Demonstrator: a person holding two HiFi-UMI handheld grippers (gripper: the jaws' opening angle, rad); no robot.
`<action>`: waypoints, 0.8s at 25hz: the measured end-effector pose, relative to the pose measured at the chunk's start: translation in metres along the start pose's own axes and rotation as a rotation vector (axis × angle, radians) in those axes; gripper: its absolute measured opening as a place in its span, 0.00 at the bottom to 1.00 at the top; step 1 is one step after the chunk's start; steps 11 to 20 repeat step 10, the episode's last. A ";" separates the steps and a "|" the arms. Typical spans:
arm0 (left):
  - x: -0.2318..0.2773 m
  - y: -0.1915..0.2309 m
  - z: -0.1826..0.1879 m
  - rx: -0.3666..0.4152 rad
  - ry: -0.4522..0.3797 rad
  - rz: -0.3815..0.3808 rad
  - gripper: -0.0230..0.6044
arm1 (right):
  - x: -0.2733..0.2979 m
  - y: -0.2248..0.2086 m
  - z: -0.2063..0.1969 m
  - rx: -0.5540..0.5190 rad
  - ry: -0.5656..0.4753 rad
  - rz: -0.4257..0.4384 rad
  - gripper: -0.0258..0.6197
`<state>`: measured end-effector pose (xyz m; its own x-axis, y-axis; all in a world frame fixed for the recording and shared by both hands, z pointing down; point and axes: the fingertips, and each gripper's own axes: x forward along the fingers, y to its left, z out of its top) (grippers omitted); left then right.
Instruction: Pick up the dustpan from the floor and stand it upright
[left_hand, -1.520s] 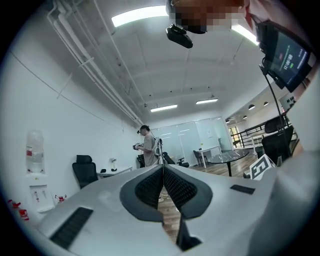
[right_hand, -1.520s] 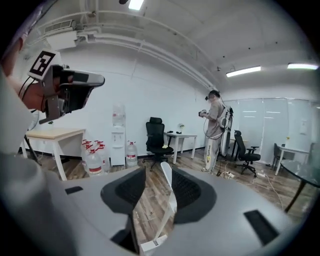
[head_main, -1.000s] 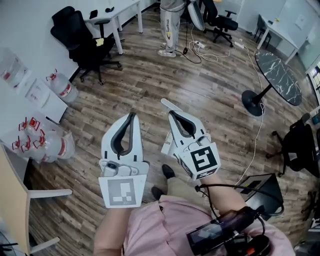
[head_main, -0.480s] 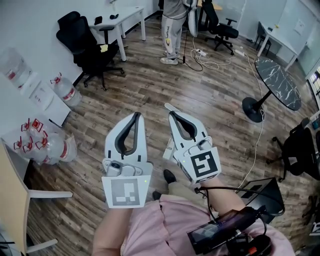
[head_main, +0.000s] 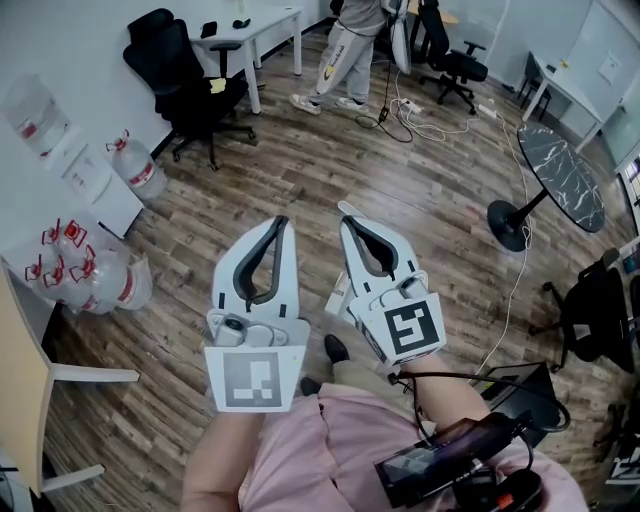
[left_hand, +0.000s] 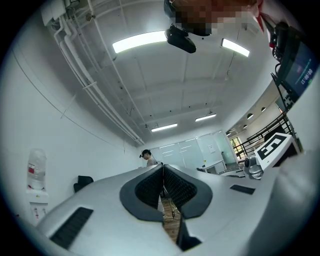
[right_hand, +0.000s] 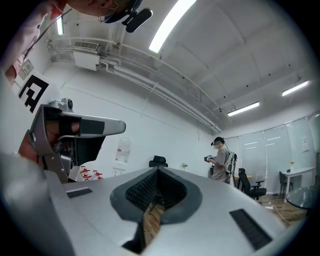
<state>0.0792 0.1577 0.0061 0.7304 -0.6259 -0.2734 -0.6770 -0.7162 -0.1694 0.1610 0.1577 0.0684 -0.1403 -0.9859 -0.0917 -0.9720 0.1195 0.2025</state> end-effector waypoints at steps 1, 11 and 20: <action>0.000 0.001 0.000 -0.002 0.001 0.002 0.06 | 0.001 0.001 -0.001 -0.001 0.000 0.003 0.04; -0.004 0.009 -0.003 -0.013 -0.006 0.011 0.06 | 0.006 0.009 0.001 -0.010 -0.002 0.012 0.04; -0.004 0.009 -0.003 -0.013 -0.006 0.011 0.06 | 0.006 0.009 0.001 -0.010 -0.002 0.012 0.04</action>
